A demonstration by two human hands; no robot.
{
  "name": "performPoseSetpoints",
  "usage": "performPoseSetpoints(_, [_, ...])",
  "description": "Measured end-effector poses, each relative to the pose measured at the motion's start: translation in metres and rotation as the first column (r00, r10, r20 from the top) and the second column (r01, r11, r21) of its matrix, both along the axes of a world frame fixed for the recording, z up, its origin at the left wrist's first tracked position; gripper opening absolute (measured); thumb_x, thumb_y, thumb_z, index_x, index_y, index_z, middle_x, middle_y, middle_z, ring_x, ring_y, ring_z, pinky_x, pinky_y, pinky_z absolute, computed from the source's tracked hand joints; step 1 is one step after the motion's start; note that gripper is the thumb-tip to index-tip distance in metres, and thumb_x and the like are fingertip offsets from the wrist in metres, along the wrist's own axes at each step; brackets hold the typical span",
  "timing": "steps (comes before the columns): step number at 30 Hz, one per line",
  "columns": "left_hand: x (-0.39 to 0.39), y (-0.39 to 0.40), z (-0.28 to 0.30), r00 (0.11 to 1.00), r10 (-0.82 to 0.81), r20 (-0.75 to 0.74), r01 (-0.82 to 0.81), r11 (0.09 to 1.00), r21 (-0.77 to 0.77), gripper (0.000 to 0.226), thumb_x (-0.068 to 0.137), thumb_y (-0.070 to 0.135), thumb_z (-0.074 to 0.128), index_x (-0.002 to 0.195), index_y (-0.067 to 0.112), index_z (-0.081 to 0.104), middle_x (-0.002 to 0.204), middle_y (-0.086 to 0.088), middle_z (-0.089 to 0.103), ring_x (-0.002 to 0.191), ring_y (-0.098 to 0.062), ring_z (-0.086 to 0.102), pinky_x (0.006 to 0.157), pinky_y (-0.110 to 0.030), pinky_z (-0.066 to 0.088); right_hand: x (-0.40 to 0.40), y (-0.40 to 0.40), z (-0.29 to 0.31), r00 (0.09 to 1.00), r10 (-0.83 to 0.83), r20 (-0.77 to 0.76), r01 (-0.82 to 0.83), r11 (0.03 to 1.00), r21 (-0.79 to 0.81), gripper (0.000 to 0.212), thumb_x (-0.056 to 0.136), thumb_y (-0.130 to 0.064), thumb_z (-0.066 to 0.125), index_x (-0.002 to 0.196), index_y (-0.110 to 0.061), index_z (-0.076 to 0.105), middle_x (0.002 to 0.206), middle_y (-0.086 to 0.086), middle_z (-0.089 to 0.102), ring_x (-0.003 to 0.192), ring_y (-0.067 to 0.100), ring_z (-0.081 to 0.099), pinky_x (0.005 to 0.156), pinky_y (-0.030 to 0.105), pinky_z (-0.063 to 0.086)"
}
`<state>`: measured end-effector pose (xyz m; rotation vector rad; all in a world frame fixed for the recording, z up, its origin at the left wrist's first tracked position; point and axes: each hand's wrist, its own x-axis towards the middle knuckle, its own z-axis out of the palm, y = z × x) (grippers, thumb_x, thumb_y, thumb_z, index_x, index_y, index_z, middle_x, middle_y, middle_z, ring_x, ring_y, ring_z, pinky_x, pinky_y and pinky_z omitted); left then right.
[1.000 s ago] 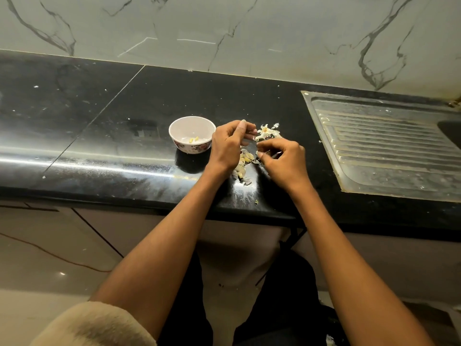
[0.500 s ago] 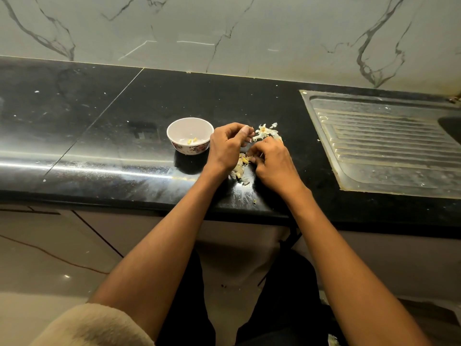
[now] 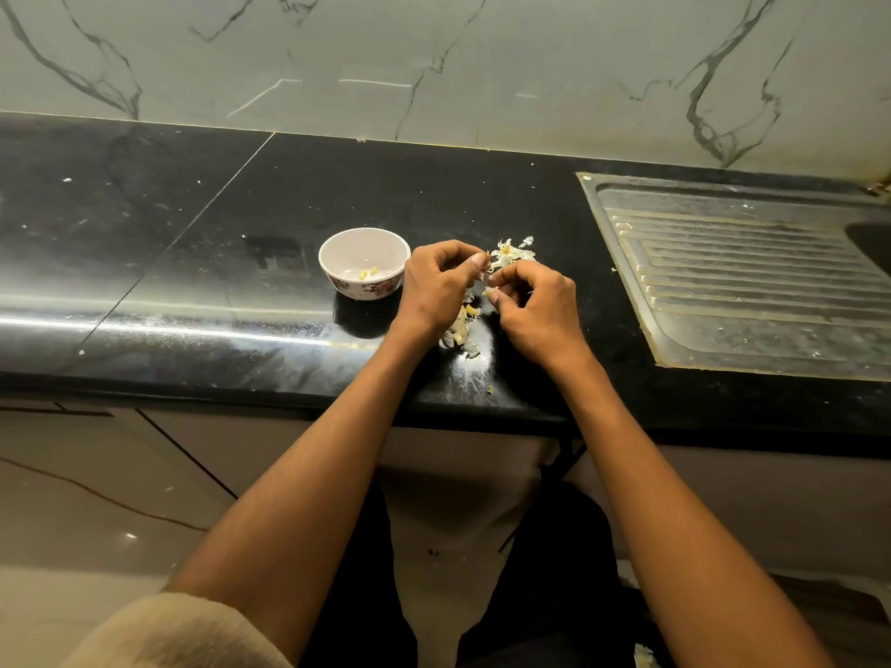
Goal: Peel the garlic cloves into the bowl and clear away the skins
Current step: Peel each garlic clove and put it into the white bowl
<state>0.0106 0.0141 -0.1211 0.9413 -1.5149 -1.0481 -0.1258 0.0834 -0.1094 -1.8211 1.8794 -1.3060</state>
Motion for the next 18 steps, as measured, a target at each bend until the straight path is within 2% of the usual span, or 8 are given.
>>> performPoseSetpoints(7, [-0.0001, -0.001, -0.0014, 1.0, 0.0, 0.003, 0.0, 1.0, -0.009, 0.018, 0.083, 0.028, 0.066, 0.088, 0.017, 0.079, 0.083, -0.002, 0.078, 0.084, -0.023, 0.075, 0.086, -0.053, 0.06, 0.0008, 0.0016, -0.0027, 0.997, 0.045, -0.059, -0.05, 0.994, -0.092, 0.011, 0.077, -0.002, 0.077, 0.082, -0.012, 0.078, 0.081, 0.001, 0.072, 0.07, 0.017, 0.066, 0.069, 0.036, 0.056])
performPoseSetpoints(14, [-0.0002, -0.0009, -0.0016, 1.0, 0.001, 0.0, -0.001, 1.0, -0.012, 0.017, 0.084, 0.027, 0.066, 0.087, 0.017, 0.079, 0.083, -0.002, 0.078, 0.085, -0.026, 0.075, 0.085, -0.053, 0.06, 0.0027, 0.0038, -0.001, 0.998, 0.056, -0.037, -0.059, 0.994, -0.088, 0.009, 0.081, -0.003, 0.076, 0.082, -0.012, 0.077, 0.076, -0.003, 0.072, 0.065, 0.013, 0.065, 0.064, 0.029, 0.054])
performPoseSetpoints(18, [0.0, 0.0001, 0.0, 1.0, -0.004, -0.017, 0.004, 1.0, -0.013, 0.023, 0.087, 0.026, 0.063, 0.09, 0.009, 0.079, 0.083, -0.004, 0.078, 0.084, -0.026, 0.075, 0.084, -0.05, 0.061, 0.0023, 0.0031, -0.0019, 0.999, 0.041, -0.009, -0.042, 0.995, -0.089, 0.013, 0.081, -0.001, 0.076, 0.085, -0.013, 0.079, 0.076, -0.003, 0.074, 0.066, 0.011, 0.067, 0.067, 0.029, 0.056])
